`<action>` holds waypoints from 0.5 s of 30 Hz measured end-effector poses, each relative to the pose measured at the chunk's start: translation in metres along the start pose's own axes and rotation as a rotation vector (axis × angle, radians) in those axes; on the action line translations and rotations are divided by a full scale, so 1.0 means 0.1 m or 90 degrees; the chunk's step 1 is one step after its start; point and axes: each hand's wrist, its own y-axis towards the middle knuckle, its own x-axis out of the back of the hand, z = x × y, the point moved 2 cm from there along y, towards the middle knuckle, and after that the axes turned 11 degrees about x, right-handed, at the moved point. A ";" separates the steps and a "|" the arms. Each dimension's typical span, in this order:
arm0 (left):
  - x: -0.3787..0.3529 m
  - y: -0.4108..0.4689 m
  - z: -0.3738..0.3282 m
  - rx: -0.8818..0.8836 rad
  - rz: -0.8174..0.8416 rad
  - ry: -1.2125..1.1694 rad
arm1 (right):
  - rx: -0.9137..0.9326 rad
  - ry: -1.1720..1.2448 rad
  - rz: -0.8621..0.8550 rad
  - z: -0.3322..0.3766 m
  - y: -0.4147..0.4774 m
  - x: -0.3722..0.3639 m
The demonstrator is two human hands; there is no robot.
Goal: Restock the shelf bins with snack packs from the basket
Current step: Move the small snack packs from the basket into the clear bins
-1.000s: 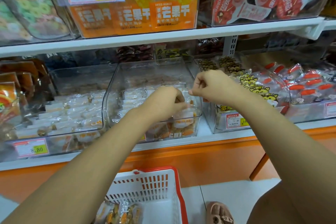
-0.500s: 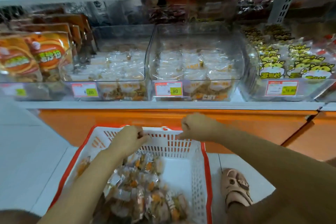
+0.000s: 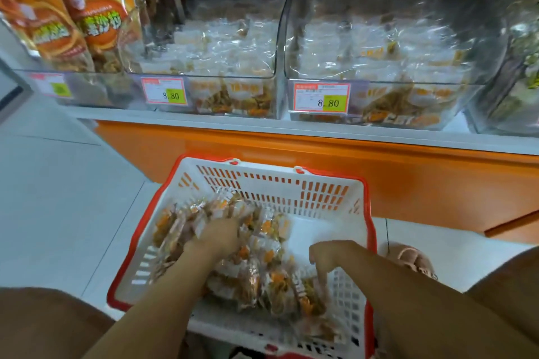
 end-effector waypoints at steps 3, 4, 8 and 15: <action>-0.05 0.02 0.00 0.041 0.027 0.018 | -0.011 -0.050 0.011 0.00 0.02 -0.04; -0.04 0.00 -0.02 0.051 0.046 0.002 | -0.012 -0.065 0.010 0.01 0.01 -0.05; 0.00 -0.03 -0.10 0.057 0.047 -0.035 | -0.017 -0.106 -0.011 0.06 0.00 -0.09; 0.06 -0.15 -0.18 0.026 0.094 -0.090 | 0.004 -0.028 -0.027 0.13 -0.22 0.27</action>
